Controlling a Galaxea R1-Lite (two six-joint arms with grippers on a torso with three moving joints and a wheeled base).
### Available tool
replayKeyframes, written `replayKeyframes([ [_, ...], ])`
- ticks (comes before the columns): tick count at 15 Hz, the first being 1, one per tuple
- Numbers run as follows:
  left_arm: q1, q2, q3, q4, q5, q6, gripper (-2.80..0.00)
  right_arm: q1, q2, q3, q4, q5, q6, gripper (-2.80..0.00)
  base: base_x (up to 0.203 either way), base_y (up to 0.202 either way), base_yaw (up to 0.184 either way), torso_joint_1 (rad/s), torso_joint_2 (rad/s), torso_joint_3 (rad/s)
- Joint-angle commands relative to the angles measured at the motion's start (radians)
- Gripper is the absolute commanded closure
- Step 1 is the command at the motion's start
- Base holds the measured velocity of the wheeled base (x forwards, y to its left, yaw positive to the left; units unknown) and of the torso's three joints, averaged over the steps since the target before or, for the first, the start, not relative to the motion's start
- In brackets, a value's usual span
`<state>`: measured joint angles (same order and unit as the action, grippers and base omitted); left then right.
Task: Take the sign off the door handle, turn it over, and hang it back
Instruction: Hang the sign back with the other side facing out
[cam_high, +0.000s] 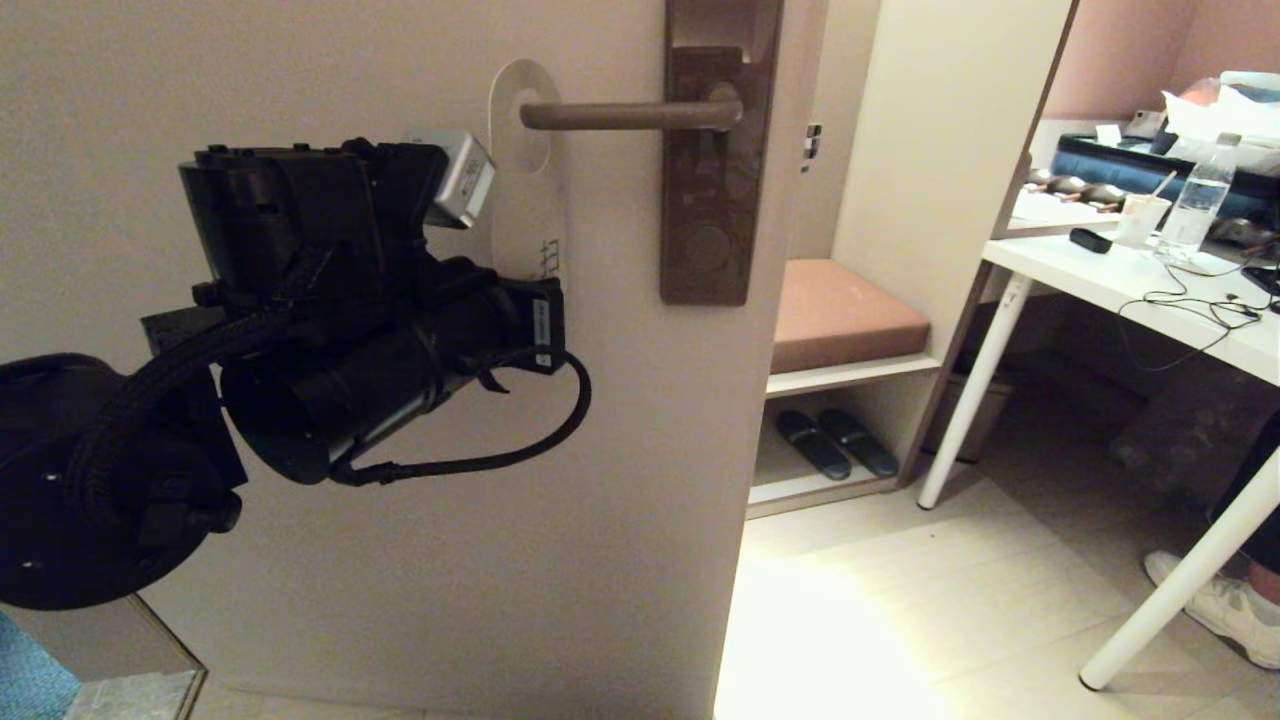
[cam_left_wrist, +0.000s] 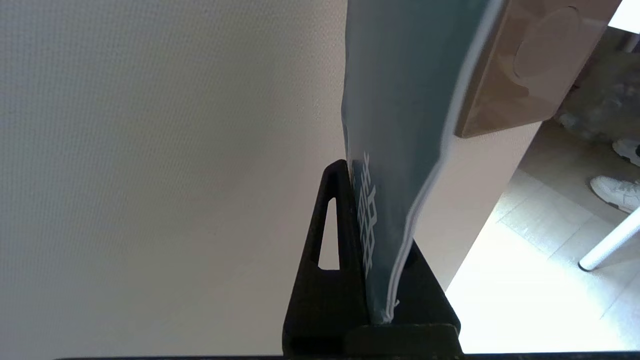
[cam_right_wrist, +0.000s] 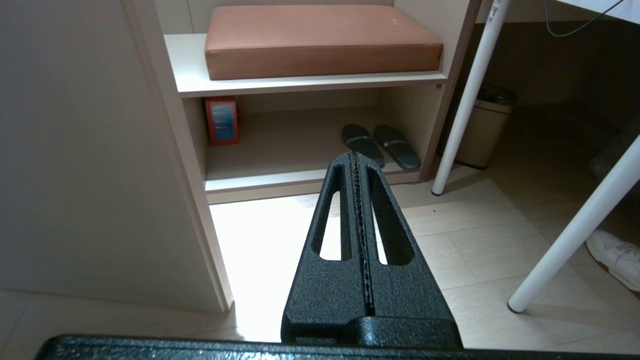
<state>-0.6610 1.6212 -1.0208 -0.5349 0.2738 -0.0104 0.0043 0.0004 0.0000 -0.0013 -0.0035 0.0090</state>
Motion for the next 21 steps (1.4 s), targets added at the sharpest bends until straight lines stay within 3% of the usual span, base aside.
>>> replayKeyframes([
  [1,-0.008,0.022,-0.019,-0.004,0.029,0.0,0.0,0.0,0.0,0.0,0.0,0.0,0.0,0.0,0.0,0.0,0.0,0.0,0.0,0.0],
  [8,-0.087,0.049,-0.036,-0.008,0.125,0.0,0.0,0.0,0.0,0.0,0.0,-0.001,0.0,0.0,0.0,0.0,0.0,0.0,0.0,0.0],
  [12,-0.103,0.053,-0.056,-0.008,0.133,0.0,0.0,0.0,0.0,0.0,0.0,0.0,0.0,0.0,0.0,0.0,0.0,0.0,0.0,0.0],
  [15,-0.132,0.085,-0.125,-0.007,0.177,0.001,0.0,0.0,0.0,0.0,0.0,0.0,0.0,0.0,0.0,0.0,0.0,0.0,0.0,0.0],
  [21,-0.187,0.105,-0.133,-0.008,0.229,-0.002,0.0,0.0,0.0,0.0,0.0,0.0,0.0,0.0,0.0,0.0,0.0,0.0,0.0,0.0],
])
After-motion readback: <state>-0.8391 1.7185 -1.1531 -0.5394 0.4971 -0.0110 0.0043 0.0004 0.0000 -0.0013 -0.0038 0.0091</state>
